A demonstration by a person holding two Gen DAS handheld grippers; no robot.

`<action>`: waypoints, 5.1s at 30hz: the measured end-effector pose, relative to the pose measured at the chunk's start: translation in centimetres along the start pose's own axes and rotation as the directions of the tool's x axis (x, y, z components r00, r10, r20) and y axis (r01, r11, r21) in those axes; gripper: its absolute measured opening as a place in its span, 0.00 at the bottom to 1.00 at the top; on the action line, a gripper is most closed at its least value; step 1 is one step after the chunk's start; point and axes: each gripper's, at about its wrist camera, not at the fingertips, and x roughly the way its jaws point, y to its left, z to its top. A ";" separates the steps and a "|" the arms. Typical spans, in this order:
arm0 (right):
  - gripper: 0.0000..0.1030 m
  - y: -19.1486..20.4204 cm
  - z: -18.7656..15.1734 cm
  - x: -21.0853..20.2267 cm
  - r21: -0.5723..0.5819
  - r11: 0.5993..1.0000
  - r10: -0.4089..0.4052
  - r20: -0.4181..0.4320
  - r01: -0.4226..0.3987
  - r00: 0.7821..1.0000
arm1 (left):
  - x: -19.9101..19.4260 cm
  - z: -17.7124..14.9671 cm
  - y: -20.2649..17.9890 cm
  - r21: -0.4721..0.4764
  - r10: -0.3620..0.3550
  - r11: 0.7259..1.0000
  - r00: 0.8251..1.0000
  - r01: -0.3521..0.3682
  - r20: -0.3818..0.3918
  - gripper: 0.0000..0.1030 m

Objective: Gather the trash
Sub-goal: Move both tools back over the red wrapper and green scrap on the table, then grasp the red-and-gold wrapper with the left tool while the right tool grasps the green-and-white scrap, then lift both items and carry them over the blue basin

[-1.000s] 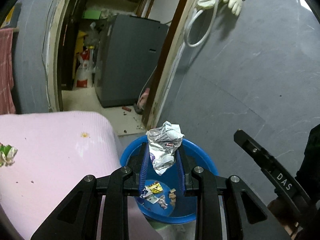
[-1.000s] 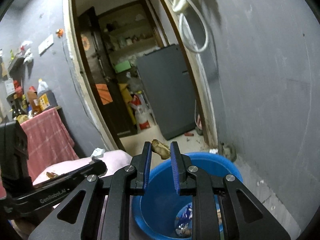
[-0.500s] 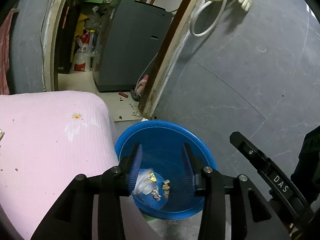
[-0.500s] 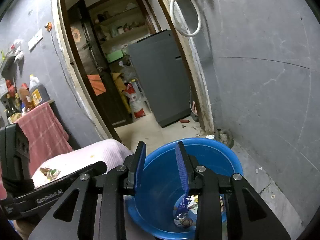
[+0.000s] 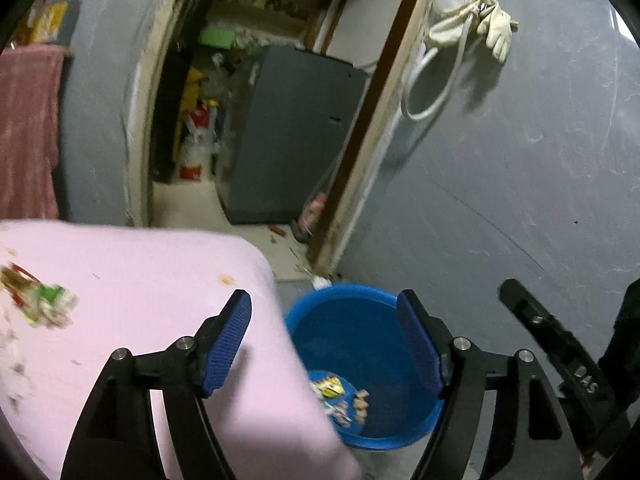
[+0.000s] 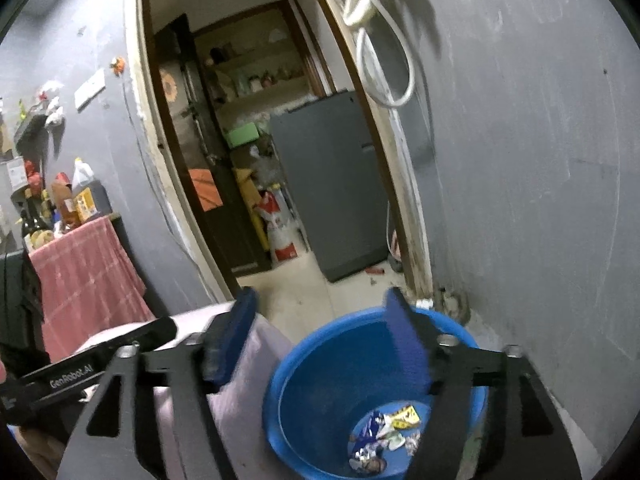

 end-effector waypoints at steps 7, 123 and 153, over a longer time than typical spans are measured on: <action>0.98 2.6 0.7 -1.7 -0.064 0.997 0.044 0.114 -0.037 0.992 | -5.0 0.7 1.7 0.033 0.061 0.997 0.986 -0.066 0.153 0.93; 0.11 18.6 -7.0 9.8 -0.159 0.903 0.309 -0.403 -0.398 0.862 | -4.3 -0.4 22.1 -0.170 0.236 0.946 0.946 -0.276 -0.222 0.29; 0.11 11.0 2.2 -2.8 -0.190 0.973 0.156 0.130 -0.130 0.979 | -10.8 2.8 2.7 0.083 0.027 0.995 0.957 -0.054 0.289 0.29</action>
